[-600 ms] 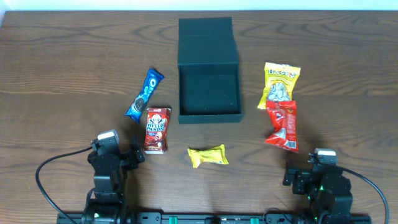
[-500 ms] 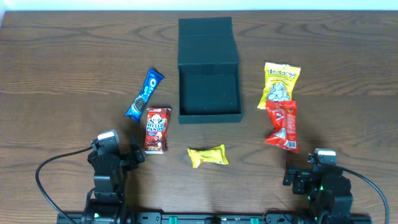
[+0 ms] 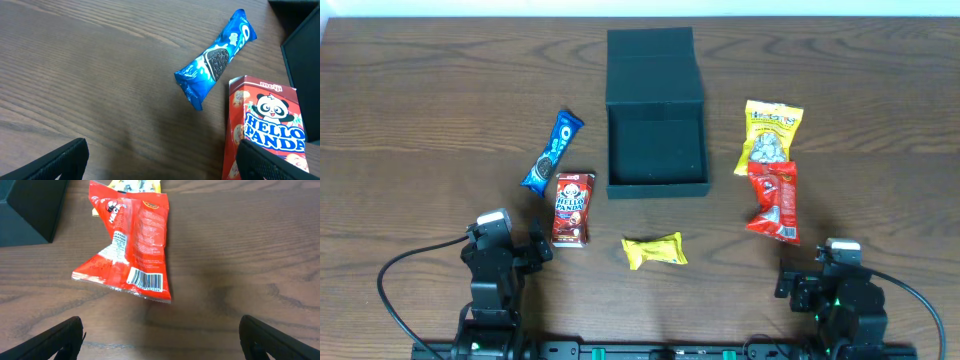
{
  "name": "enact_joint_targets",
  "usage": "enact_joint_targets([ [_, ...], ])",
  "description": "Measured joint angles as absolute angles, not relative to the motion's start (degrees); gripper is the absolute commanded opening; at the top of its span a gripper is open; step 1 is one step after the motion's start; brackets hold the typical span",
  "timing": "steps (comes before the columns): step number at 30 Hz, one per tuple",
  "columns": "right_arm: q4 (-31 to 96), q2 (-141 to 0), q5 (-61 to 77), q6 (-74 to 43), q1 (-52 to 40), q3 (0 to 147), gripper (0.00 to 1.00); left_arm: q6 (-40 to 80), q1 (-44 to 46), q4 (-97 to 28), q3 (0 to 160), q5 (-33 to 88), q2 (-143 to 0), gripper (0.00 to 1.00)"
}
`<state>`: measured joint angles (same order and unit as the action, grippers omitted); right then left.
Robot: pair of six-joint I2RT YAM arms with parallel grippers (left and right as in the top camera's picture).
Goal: Pack container
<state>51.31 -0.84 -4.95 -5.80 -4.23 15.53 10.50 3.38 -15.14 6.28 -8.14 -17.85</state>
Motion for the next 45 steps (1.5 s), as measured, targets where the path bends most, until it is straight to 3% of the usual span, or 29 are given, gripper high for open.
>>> enact_joint_targets([
  [22,49.8,-2.7,-4.9,-7.2,-4.2,16.1,0.99,10.5,3.4,-15.1,6.3,-8.1,-17.8,0.95],
  [33,48.9,-28.9,-0.9,-11.7,-4.2,39.9,0.99,10.5,3.4,-15.1,6.3,-8.1,-17.8,0.95],
  [45,58.1,-62.4,2.8,-12.0,-4.2,69.5,0.99,10.5,3.4,-15.0,6.3,-8.1,-17.8,0.95],
])
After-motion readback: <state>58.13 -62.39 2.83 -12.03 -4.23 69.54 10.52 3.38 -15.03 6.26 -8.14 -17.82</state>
